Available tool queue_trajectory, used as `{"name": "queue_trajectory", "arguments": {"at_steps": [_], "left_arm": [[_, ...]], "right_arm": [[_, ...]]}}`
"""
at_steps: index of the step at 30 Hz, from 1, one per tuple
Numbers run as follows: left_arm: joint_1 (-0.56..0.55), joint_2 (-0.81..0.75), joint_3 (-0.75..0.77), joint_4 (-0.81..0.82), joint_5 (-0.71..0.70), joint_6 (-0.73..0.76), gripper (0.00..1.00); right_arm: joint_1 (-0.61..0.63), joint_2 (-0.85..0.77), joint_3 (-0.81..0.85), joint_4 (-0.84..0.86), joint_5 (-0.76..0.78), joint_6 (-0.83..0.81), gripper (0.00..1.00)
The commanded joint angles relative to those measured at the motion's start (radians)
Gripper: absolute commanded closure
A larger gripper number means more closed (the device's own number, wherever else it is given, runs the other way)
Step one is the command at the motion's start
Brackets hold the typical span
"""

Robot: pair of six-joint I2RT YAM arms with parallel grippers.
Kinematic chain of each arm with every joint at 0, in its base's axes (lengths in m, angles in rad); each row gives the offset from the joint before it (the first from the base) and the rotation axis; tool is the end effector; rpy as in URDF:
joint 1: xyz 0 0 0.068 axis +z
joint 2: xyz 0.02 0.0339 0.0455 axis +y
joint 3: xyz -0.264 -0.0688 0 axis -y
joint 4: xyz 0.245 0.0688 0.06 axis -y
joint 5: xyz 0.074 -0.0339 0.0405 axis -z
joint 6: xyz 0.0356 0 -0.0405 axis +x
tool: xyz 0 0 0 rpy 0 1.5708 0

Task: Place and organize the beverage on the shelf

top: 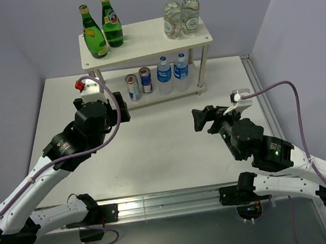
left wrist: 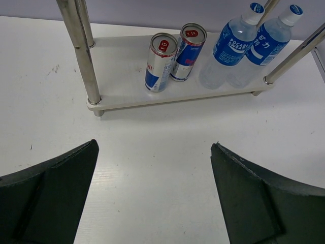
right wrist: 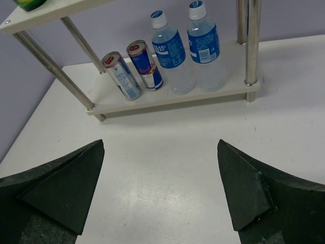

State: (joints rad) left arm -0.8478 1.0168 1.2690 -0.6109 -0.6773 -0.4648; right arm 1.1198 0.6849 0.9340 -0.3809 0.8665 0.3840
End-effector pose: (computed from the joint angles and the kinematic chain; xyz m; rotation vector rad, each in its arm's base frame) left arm 0.1482 -0.1342 0.4215 -0.0889 1.8537 -0.2593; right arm 0.0830 0.1091 0.3863 0.0287 1.6714 0.4037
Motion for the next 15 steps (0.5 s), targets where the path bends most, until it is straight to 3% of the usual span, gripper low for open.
{"name": "queue_trajectory", "arguments": {"at_steps": [1,15], "left_arm": [[0.000,0.000,0.004,0.013,0.005,-0.012,0.01],[0.000,-0.017,-0.006,0.019,-0.019,-0.015,0.01]], "right_arm": [[0.008,-0.010,-0.007,0.040,0.034,-0.022,0.01],[0.006,-0.022,-0.021,0.065,0.040,-0.031,0.01]]}}
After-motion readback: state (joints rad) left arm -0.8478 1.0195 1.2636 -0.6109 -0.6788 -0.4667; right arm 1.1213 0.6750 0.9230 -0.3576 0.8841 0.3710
